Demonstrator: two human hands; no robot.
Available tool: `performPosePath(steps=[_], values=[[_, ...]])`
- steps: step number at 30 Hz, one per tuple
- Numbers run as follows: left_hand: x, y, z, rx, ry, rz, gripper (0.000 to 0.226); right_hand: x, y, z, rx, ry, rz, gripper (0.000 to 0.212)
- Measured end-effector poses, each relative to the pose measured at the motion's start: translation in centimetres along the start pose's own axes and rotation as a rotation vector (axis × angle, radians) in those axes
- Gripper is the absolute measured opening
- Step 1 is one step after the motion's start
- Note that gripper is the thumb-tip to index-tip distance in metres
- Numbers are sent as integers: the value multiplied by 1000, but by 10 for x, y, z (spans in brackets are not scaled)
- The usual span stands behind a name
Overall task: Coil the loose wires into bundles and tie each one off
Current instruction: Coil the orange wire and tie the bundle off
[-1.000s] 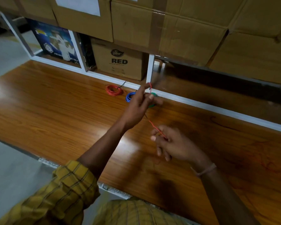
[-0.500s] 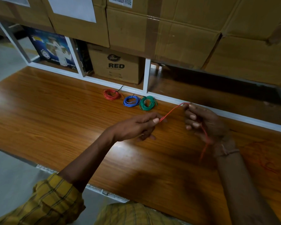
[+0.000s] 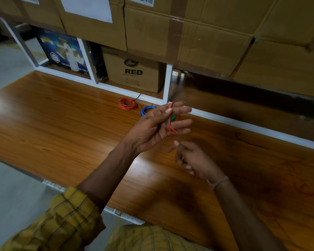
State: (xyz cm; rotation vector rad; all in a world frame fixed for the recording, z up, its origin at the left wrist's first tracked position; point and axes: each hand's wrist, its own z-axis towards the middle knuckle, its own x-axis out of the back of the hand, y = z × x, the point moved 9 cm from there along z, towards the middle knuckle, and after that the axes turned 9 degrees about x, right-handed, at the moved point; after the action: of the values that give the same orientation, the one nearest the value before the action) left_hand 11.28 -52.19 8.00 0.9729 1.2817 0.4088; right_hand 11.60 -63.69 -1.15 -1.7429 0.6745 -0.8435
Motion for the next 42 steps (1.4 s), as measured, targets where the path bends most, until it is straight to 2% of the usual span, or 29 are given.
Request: performPosePath(steps=[3,5,6,8,10,13,16,19,24,28,30,33,37,42], values=[[27,1,9,-88,159,76,44,-26,5,-15,-79,-117,-49,28],[43,7,7,-155,311,199,34,-36,3,-27,-106,-206,-94,19],[53,10,4,-180,411,309,31,-37,0,-32,-105,-237,-124,17],[70,16,-1,-199,595,683,36,-34,-11,-41,-72,-265,-193,15],[76,13,-1,-180,618,1052,42,-26,-29,-45,8,-276,-260,17],[71,-4,-3,-75,491,1222,28,-3,-67,-51,165,-260,-317,21],[58,-26,-11,97,322,1155,32,33,-97,-47,283,-157,-249,21],[36,-41,-25,233,207,942,35,70,-105,-29,345,12,-185,21],[-1,-44,-36,205,39,637,40,90,-84,5,429,297,-196,21],[-15,-42,-37,198,-105,306,45,81,-39,19,358,400,-139,21],[-25,-32,-38,163,-155,112,48,64,-16,15,279,355,-154,26],[-17,-22,-30,110,-84,-98,48,20,8,6,228,194,-254,31],[7,-27,-18,64,74,-15,43,-14,4,-11,214,54,-373,30],[29,-35,-11,49,236,253,43,-34,-21,-38,252,-188,-666,22]])
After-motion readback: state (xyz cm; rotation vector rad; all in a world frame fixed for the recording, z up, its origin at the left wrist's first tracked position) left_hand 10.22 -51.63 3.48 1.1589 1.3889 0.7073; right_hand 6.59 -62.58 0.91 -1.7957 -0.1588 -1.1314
